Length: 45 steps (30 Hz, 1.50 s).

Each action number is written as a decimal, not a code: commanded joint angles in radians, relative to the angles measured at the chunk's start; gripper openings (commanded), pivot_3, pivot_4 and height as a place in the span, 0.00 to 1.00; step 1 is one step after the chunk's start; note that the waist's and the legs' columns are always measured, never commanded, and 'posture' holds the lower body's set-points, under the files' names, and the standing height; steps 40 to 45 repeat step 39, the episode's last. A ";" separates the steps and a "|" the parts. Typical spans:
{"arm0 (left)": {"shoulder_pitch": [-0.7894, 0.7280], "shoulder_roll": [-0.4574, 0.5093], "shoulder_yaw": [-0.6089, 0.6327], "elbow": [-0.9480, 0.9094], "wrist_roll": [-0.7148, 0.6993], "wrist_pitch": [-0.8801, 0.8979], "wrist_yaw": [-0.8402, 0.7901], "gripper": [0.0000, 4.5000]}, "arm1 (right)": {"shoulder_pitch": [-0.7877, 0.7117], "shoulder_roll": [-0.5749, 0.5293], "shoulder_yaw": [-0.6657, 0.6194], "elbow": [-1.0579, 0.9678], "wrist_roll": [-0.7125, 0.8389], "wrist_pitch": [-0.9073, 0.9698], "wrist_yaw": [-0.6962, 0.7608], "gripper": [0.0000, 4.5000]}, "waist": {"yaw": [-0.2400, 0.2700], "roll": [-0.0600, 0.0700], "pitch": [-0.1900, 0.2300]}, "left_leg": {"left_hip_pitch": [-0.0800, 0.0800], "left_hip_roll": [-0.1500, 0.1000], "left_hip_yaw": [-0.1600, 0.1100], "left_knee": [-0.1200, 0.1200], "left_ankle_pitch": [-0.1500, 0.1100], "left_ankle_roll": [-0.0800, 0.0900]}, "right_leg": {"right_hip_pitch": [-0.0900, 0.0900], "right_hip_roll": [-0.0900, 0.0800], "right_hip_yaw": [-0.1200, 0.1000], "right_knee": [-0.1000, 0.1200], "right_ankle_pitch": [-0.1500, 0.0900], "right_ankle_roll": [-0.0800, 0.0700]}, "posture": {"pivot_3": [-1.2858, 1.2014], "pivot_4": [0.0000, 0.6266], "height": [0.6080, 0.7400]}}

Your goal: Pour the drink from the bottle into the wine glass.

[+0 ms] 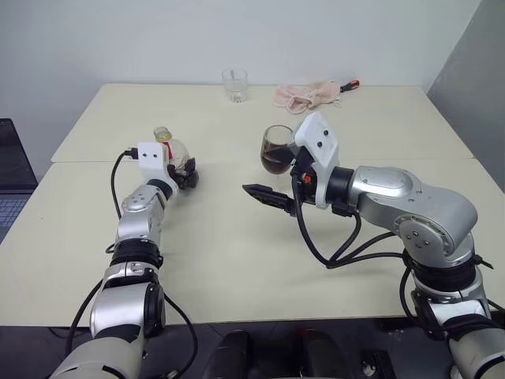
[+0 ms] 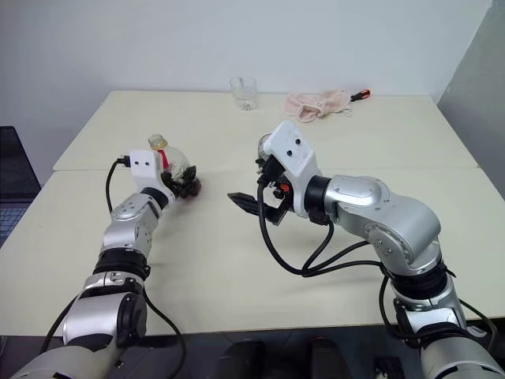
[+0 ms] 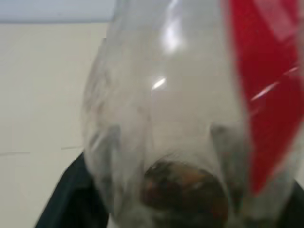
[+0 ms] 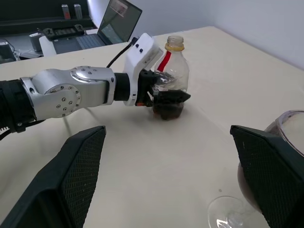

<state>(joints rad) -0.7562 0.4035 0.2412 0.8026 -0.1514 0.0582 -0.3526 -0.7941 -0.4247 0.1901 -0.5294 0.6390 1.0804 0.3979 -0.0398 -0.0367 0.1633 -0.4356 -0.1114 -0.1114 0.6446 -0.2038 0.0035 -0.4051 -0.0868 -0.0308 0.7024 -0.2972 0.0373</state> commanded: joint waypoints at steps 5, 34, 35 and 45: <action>0.019 0.097 -0.008 -0.208 -0.015 0.068 -0.073 1.00 | -0.018 -0.014 0.008 0.008 -0.030 -0.044 0.062 1.00 | -0.001 0.000 0.000 | 0.000 0.000 0.000 0.000 0.000 0.000 | 0.000 0.000 0.000 0.000 0.000 0.000 | 0.52 0.24 1.00; 0.105 0.706 0.047 -0.634 -0.463 0.392 -1.062 1.00 | 0.055 -0.531 -0.258 0.389 -0.071 -0.311 0.610 1.00 | 0.007 0.006 0.003 | 0.001 0.001 0.002 -0.003 -0.001 0.002 | 0.002 0.000 0.001 -0.005 0.000 -0.001 | 0.52 0.24 1.00; 0.103 0.712 0.033 -0.630 -0.453 0.383 -1.083 1.00 | 0.052 -0.543 -0.256 0.412 -0.074 -0.329 0.643 1.00 | 0.007 0.006 0.003 | 0.001 0.001 0.003 -0.003 -0.001 0.002 | 0.002 0.000 0.001 -0.005 0.000 -0.001 | 0.52 0.24 1.00; 0.089 0.708 0.013 -0.632 -0.469 0.399 -1.129 1.00 | 0.018 -0.549 -0.218 0.467 -0.112 -0.377 0.696 1.00 | 0.001 0.007 0.004 | 0.002 0.002 0.004 -0.004 -0.002 0.003 | 0.001 0.000 0.002 -0.004 -0.001 -0.002 | 0.52 0.24 1.00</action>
